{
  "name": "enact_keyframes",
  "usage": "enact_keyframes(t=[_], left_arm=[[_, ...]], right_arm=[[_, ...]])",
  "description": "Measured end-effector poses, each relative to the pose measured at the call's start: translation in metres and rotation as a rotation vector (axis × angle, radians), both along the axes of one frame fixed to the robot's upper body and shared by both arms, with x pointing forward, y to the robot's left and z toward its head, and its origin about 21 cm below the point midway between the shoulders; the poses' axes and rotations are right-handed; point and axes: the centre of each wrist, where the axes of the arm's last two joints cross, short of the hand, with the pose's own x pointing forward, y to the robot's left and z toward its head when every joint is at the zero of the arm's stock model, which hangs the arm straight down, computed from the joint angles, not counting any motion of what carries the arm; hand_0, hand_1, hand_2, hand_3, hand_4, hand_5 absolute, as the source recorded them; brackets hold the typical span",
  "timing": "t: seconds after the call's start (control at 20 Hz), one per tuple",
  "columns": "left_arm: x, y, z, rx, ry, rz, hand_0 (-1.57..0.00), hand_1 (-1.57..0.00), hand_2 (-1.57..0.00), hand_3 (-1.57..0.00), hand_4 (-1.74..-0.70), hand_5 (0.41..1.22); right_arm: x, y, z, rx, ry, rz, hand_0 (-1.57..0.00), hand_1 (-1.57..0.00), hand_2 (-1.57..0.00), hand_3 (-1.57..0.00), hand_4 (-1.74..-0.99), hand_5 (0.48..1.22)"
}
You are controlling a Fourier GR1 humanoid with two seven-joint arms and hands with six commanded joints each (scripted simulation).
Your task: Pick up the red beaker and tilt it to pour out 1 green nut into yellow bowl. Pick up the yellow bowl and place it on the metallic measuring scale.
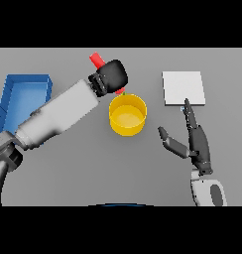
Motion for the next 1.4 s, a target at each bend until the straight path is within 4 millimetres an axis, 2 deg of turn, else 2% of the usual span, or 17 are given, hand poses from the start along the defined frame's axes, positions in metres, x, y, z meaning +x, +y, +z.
enact_keyframes(t=[0.2, 0.45, 0.6, 0.7, 0.75, 0.9, 1.15, 1.25, 1.35, 1.4], left_arm=[[-0.001, -0.011, 0.0, 0.126, -0.053, -0.074, -1.57, -1.57, -1.57, -1.56, -1.74, 1.221], [-0.003, -0.016, -0.004, 0.253, -0.122, -0.154, -1.57, -1.57, -1.57, -1.57, -1.73, 1.221], [-0.005, -0.029, 0.004, 0.312, -0.194, -0.201, -1.57, -1.57, -1.57, -1.57, -1.73, 1.221], [-0.005, -0.039, 0.017, 0.359, -0.237, -0.248, -1.57, -1.57, -1.57, -1.57, -1.73, 1.221], [-0.003, -0.042, 0.028, 0.376, -0.247, -0.254, -1.57, -1.57, -1.57, -1.57, -1.73, 1.221], [0.01, -0.045, 0.084, 0.398, -0.358, -0.24, -1.57, -1.57, -1.57, -1.57, -1.73, 1.221], [0.037, -0.008, 0.174, 0.18, -0.45, -0.019, -1.57, -1.57, -1.57, -1.57, -1.73, 1.221], [0.047, 0.017, 0.202, -0.002, -0.431, 0.154, -1.57, -1.57, -1.57, -1.52, -1.73, 1.221], [0.056, 0.061, 0.231, -0.269, -0.344, 0.356, -1.57, -1.57, -1.57, -1.51, -1.73, 1.221], [0.061, 0.084, 0.232, -0.399, -0.292, 0.448, -1.57, -1.57, -1.57, -1.51, -1.74, 1.221]], right_arm=[[0.0, -0.009, 0.0, 0.018, -0.005, -0.005, 0.0, 0.0, 0.0, 0.0, -1.13, 0.565], [0.001, -0.004, 0.0, 0.001, -0.015, 0.006, 0.0, 0.0, 0.0, 0.0, -1.135, 0.58], [-0.003, -0.004, -0.002, 0.011, -0.014, 0.004, 0.0, 0.0, 0.0, 0.0, -1.128, 0.575], [-0.002, -0.008, -0.001, 0.002, -0.018, -0.002, 0.0, 0.0, 0.0, 0.0, -1.138, 0.572], [-0.004, -0.006, 0.001, 0.002, -0.026, 0.004, 0.0, 0.0, 0.0, 0.0, -1.137, 0.568], [-0.003, -0.005, 0.0, -0.001, -0.019, -0.004, 0.0, 0.0, 0.0, 0.0, -1.133, 0.557], [0.0, 0.001, 0.002, 0.012, -0.024, 0.03, 0.0, 0.0, 0.0, 0.0, -1.105, 0.559], [0.002, -0.001, 0.001, 0.014, -0.021, 0.038, 0.0, 0.0, 0.0, 0.0, -1.102, 0.572], [0.002, 0.0, 0.001, 0.013, -0.039, 0.061, 0.0, 0.0, 0.0, 0.0, -1.105, 0.578], [0.004, 0.0, 0.0, 0.016, -0.025, 0.058, 0.0, 0.0, 0.0, 0.0, -1.114, 0.578]])
